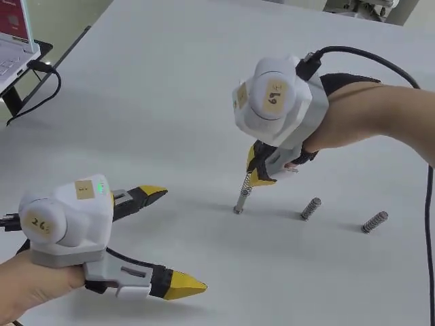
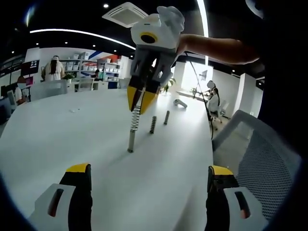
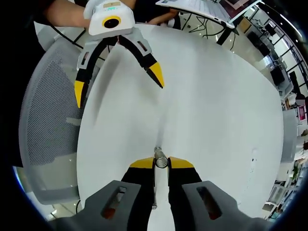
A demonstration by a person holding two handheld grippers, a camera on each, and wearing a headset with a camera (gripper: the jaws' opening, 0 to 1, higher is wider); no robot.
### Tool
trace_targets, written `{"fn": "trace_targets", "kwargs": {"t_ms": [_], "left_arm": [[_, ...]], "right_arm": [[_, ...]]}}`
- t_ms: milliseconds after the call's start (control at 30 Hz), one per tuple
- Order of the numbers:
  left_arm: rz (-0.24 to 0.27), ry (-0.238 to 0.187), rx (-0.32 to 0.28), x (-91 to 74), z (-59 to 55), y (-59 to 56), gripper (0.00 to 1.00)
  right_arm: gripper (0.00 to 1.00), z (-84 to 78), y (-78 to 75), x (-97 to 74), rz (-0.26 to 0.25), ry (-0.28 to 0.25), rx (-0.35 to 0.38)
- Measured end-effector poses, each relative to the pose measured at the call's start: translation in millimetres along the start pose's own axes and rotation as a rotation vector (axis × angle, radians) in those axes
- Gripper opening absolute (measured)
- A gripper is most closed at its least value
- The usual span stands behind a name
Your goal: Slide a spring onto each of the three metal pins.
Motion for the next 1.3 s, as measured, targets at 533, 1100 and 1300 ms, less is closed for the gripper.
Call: {"fn": "trace_targets", "kwargs": {"t_ms": [533, 1100, 1300], "left_arm": [[-0.001, -0.001, -0.007, -0.9, -2.2, 3.0, 0.96], [0.005, 0.000, -0.020, -2.1, -5.7, 3.6, 0.95], [0.005, -0.004, -0.022, -0.6, -4.8, 3.9, 0.95]], "right_arm": [[0.07, -3.6, 2.7, 14.0, 0.008, 0.006, 0.012], [0.07, -8.7, 13.6, 33.2, 0.025, 0.028, 0.018], [0.07, -10.7, 14.9, 42.0, 0.025, 0.029, 0.029]]}}
Point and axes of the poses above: the centre of the closed fingertips' face, and the gripper's own axes: x roughly forward along the fingers, y roughly to its left, z roughly out of its top, the point moved 4 cm from there along -x, roughly backward along the fingers, and after that the axes turned 9 degrees about -z, right-handed, at the moved point
